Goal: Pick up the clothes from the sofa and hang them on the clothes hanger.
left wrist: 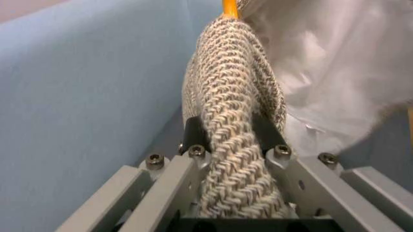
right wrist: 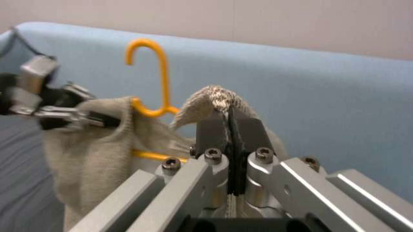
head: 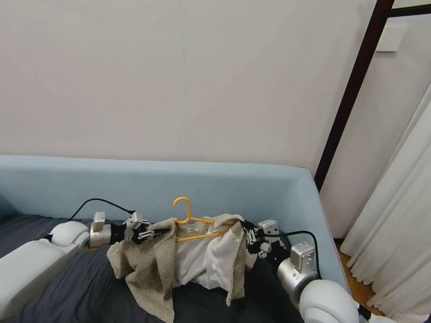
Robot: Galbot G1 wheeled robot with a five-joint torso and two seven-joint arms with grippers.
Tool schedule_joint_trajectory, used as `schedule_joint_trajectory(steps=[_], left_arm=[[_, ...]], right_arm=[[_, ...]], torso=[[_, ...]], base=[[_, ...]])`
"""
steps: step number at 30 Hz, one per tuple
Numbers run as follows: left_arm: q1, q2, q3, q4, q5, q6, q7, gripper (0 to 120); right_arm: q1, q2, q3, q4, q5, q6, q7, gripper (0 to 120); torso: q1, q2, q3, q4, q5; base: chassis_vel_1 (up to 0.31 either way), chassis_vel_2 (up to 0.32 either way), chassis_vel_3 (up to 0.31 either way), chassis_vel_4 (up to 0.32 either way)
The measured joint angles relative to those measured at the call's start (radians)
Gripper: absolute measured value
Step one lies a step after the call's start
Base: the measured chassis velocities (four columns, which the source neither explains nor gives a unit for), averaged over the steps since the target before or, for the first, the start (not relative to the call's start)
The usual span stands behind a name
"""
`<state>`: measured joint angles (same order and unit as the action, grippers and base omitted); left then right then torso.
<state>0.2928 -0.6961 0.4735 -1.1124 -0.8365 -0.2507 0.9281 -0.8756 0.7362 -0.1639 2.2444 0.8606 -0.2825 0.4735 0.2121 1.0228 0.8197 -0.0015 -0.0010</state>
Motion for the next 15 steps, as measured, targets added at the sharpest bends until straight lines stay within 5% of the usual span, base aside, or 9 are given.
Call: schedule_joint_trajectory(steps=[11,15], left_arm=[[-0.069,-0.060,0.029,0.015,-0.015,-0.002,-0.040,8],[-0.112,-0.037,0.022,-0.044,-0.078,-0.004,-0.093,8]], right_arm=[[-0.008,-0.032,0.016,0.088,0.020,-0.006,-0.005,0],[-0.023,-0.050,0.024,0.152,0.009,-0.006,-0.023,0]], torso=[[0.000,0.000,0.000,0.0004,0.0002],[0.000,0.000,0.000,0.0001,0.0003]], base=[[0.000,0.000,0.000,0.000],[0.000,0.000,0.000,0.000]])
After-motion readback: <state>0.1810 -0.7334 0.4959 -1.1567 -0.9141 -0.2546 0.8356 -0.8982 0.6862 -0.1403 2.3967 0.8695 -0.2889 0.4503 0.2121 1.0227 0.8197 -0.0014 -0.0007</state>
